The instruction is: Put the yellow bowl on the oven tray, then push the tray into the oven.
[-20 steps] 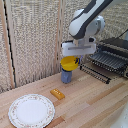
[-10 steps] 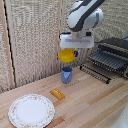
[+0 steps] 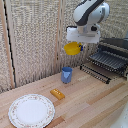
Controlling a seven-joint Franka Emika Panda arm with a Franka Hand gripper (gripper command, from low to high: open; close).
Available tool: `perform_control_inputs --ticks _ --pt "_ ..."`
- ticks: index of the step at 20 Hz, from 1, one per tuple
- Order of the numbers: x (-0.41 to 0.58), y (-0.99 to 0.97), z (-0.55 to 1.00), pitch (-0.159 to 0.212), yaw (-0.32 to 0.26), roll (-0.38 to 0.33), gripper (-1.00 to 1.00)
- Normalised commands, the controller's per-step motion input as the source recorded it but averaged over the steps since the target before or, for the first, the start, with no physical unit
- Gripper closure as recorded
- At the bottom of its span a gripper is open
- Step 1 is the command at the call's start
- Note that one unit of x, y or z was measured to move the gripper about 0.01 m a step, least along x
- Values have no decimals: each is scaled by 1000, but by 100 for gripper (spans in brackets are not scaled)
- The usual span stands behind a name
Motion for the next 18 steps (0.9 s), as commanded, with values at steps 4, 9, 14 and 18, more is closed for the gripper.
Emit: perform_control_inputs --ticks 4,9,14,18 --pt "0 -529 116 -45 -248 0 100" --pt "2 -403 15 -43 -300 0 100" --pt "35 -538 45 -31 -245 0 100" --pt "64 -686 87 -10 -184 0 100"
